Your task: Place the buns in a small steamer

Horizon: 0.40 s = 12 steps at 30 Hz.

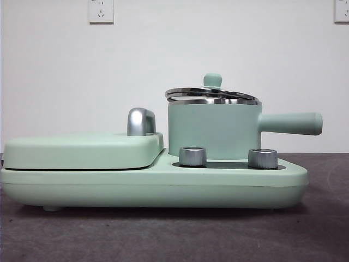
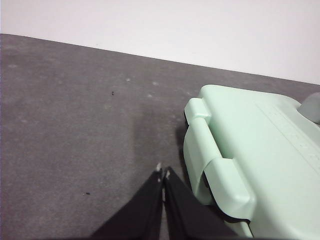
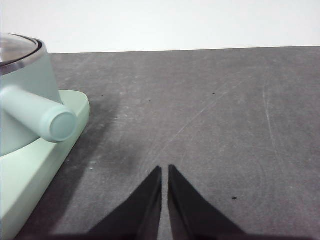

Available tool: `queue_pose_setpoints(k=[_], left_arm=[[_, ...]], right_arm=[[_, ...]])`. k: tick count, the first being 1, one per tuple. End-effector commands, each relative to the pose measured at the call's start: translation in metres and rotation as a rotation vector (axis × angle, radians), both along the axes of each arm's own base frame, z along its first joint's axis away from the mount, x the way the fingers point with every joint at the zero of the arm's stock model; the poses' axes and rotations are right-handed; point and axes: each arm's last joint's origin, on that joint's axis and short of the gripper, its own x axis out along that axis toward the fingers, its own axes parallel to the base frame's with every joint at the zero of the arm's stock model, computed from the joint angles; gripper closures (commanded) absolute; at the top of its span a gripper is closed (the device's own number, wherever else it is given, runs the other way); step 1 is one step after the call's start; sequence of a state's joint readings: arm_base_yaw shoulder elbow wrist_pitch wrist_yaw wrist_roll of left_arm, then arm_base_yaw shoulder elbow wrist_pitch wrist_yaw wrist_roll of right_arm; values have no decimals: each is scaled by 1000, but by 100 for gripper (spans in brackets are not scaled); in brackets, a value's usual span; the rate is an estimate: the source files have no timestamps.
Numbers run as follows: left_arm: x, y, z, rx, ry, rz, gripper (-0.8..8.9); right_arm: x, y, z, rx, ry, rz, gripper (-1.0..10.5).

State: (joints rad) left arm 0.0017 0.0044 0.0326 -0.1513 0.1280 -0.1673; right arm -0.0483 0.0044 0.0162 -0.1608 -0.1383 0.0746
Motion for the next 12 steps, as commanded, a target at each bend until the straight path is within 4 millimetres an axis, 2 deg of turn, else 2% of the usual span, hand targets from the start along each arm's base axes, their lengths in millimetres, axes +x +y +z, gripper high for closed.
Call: queue_pose_setpoints(k=[1,12], left_arm=[[1,0,-5,17,2,-1,807],[1,0,-5,17,2,-2,807]], right_arm=[[0,0,-2,-10,6,1,927],[0,1,-1,-10,0,15,927]])
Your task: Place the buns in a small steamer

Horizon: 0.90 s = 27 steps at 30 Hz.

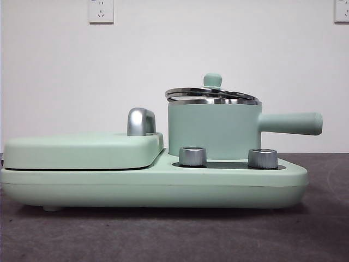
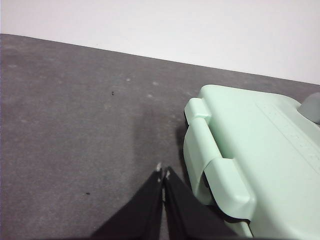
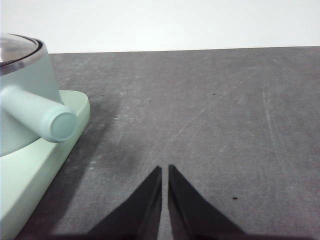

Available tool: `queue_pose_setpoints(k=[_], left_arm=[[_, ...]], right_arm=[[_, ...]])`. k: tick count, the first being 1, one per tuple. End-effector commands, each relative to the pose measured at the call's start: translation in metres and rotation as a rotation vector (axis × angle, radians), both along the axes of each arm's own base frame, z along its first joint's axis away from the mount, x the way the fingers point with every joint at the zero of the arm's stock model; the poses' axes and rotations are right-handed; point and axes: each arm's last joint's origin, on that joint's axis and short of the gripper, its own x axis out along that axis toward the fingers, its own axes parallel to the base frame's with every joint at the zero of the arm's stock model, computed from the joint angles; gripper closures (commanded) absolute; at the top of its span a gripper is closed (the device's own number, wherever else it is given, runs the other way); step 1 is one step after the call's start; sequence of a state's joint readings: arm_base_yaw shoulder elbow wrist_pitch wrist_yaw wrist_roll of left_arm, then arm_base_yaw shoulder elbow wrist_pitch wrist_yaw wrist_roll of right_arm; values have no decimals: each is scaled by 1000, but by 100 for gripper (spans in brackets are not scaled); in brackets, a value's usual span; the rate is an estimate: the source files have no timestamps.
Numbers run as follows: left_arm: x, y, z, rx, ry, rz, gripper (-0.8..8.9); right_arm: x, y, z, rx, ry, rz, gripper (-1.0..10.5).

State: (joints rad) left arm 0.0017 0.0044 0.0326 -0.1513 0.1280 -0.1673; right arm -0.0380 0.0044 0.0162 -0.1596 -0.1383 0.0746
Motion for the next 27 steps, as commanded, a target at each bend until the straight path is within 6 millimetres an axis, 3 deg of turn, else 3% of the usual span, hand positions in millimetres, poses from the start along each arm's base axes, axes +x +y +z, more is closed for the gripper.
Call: queue_pose_setpoints(k=[1,27], left_arm=[[1,0,-5,17,2,-1,807],[1,0,-5,17,2,-1,807]], right_arm=[[0,0,-1,-10,1,4,927],[0,0,0,-10,-10,3,927]])
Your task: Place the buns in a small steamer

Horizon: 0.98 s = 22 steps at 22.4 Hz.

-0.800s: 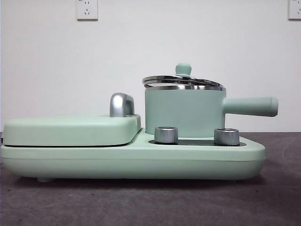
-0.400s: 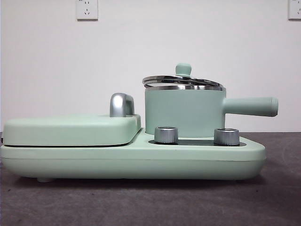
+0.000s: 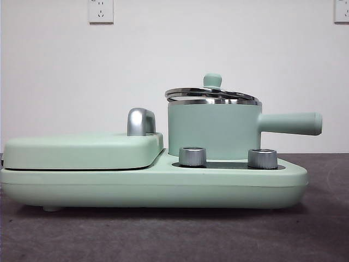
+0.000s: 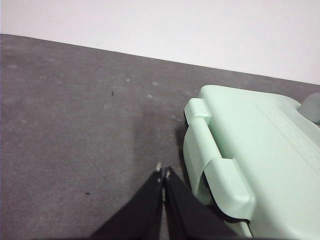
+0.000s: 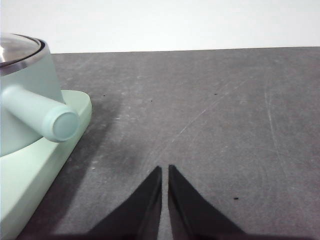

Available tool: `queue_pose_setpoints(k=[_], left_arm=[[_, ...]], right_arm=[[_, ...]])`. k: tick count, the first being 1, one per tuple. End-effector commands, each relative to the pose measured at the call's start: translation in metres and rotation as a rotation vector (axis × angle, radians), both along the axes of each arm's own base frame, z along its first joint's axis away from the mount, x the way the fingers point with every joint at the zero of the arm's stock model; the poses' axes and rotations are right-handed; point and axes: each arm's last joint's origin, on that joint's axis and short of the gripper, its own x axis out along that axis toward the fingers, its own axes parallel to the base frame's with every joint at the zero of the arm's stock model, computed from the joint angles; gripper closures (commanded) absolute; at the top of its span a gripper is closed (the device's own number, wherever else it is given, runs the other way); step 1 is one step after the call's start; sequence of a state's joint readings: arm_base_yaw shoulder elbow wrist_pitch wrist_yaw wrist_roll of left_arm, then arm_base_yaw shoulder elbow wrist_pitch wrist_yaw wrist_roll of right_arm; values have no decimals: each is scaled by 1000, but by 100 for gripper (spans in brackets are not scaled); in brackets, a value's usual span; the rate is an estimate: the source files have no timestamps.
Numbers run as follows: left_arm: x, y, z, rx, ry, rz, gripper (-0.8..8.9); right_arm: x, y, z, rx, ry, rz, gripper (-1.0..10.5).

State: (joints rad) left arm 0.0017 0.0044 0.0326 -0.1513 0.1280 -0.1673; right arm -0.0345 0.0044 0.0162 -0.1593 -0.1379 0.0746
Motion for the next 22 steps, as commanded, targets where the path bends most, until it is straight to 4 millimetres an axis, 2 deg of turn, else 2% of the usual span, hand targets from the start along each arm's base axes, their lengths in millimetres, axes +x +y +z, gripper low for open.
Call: queue_pose_setpoints(k=[1,6,13,16,20,22], left_arm=[[1,0,-5,17,3,-2,807],[1,0,-5,17,2,-2,807],[1,0,-5,17,3,-2,807],[1,0,-5,17,3,-2,807],[1,0,-5,17,2,-1,807],[1,0,-5,17,3,-2,807]], right_arm=[[1,0,2,-11,-30,-1,927],[1,0,13,-15,-149,-2,927],[1,0,13,-15,-154,-1,927],[1,0,10,-14,-117,0,927],[0,0,-3,-9,14,0,927],[0,0,-1,-10,-3,-9,927]])
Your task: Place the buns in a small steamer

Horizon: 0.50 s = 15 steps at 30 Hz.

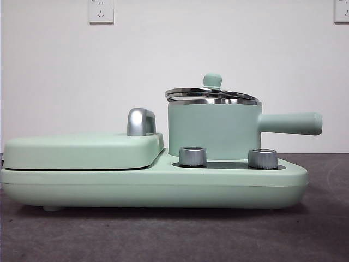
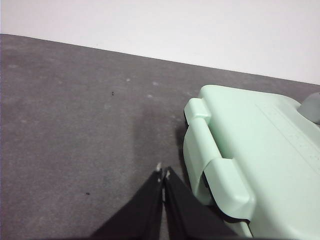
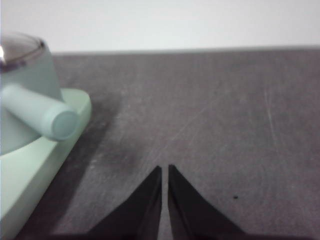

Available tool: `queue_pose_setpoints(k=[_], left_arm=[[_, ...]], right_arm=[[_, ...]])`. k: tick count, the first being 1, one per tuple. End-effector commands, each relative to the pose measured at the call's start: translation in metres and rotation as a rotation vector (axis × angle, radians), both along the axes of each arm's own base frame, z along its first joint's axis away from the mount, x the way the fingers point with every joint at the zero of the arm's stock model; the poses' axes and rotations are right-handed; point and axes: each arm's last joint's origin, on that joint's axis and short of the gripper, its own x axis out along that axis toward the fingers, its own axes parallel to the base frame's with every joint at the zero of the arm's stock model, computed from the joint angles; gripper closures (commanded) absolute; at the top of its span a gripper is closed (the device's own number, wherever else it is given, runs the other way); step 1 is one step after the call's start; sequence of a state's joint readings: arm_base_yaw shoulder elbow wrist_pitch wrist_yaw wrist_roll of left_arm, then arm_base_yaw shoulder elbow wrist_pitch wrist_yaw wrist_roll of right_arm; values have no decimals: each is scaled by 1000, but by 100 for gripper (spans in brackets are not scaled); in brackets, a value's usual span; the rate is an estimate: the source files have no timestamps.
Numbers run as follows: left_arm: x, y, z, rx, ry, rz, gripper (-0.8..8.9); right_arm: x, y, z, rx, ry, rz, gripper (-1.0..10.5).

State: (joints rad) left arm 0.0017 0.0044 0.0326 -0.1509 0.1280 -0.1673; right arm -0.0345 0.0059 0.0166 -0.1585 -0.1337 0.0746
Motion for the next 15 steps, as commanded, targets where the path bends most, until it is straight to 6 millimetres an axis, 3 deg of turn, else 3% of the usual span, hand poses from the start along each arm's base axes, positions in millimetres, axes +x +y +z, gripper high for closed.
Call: queue_pose_setpoints(k=[1,15], left_arm=[[1,0,-5,17,2,-2,807],[1,0,-5,17,2,-2,807]], right_arm=[[0,0,-1,-10,-2,-10,927],[0,-3,-3,-22,19,-89,927]])
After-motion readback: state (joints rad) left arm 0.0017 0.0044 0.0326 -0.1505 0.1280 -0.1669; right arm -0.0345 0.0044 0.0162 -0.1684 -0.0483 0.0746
